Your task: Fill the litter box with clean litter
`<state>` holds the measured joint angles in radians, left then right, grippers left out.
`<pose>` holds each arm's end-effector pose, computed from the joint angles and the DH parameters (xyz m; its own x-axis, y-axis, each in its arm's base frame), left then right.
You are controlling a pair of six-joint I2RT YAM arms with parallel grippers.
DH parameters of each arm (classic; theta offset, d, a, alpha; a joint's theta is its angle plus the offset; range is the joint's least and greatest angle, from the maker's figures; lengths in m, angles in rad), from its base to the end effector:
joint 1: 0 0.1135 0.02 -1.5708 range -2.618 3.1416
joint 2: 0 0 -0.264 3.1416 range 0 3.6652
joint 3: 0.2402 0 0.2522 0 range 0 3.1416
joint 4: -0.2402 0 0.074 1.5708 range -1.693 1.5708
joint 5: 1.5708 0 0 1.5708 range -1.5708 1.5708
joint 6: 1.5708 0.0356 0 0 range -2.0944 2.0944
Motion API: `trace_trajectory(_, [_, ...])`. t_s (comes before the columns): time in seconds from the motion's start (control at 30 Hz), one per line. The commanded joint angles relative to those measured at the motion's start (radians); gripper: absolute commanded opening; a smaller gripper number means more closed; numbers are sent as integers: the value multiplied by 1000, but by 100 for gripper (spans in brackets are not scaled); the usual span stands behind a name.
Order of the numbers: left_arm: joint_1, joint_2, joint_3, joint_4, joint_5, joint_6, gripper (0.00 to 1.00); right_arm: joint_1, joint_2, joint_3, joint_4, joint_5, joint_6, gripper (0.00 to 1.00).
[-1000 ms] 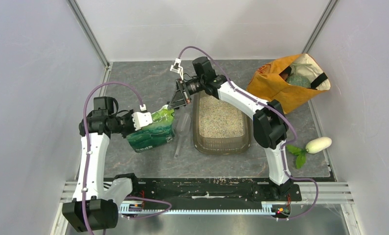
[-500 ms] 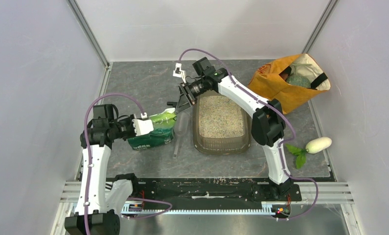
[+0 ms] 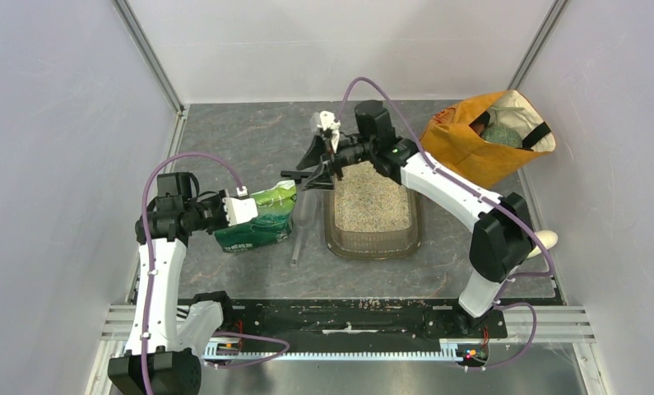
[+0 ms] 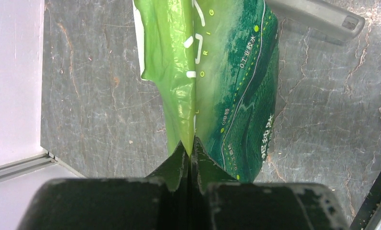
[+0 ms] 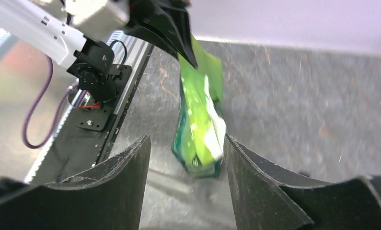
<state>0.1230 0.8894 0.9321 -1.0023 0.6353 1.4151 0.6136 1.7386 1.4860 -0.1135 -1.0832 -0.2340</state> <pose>0.1562 -0.0020 0.3049 0.1103 0.8148 -0.5691 0.8400 0.2296 0.4915 0.3097 0.2566 0.3382 -0.0658 -0.1792 -0.9816 -0.9863 -0.1372 0.0911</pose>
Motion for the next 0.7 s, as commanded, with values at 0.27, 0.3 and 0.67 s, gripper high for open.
trace_trajectory(0.27, [4,-1,40,-21,64,26,2,177,81,41,69,47,-385,64])
trace_trajectory(0.3, [4,-2,40,-21,64,25,2,181,91,47,62,61,-403,64])
trace_trajectory(0.67, [4,-19,38,-35,51,26,3,185,166,86,-98,139,-578,51])
